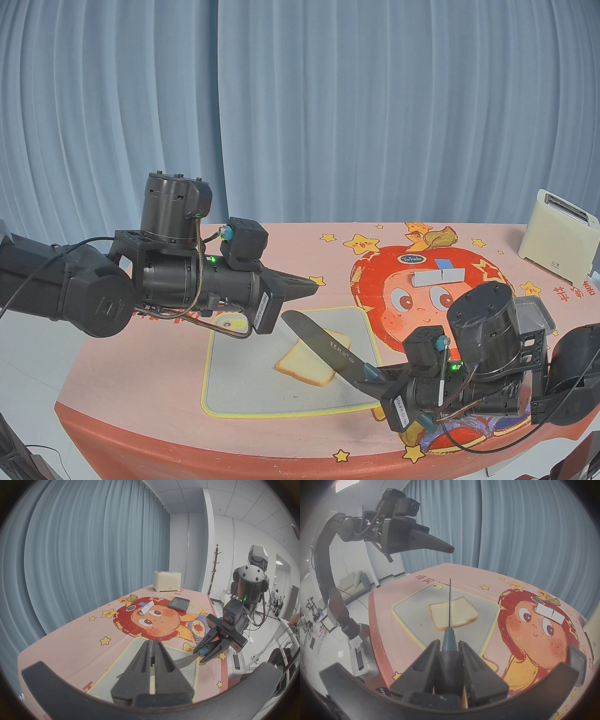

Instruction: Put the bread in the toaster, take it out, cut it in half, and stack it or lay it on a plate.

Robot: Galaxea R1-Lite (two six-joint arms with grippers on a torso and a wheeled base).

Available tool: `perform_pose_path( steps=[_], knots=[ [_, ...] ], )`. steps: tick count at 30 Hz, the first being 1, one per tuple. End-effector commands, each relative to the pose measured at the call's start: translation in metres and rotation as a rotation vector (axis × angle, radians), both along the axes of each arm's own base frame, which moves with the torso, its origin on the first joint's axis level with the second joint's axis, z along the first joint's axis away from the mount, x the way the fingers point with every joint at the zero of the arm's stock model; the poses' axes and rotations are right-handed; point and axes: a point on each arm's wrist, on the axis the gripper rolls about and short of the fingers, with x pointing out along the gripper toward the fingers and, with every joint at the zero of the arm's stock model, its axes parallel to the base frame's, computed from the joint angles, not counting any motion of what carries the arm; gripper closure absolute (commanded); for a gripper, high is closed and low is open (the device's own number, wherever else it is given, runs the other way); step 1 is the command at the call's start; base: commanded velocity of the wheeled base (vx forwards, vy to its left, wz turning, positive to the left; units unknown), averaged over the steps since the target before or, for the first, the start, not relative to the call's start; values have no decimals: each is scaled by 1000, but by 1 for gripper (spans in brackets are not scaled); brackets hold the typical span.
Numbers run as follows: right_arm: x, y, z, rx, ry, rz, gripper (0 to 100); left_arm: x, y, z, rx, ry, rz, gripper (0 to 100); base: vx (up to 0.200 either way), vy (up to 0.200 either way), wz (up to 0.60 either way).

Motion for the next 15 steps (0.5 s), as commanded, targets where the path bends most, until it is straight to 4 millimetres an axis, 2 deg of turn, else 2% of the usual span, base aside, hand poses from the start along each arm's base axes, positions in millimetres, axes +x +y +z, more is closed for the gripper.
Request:
perform_pose_path(
  steps=[1,9,15],
  knots=[
    [0,0,-1,-2,2,1,100,7,-5,-8,11,17,0,100,0,0,0],
    [1,0,-1,-1,1,-4,100,16,-12,-17,35,28,36,100,0,0,0],
    [1,-1,0,0,0,-6,100,12,-17,-22,38,56,36,100,0,0,0]
  ],
)
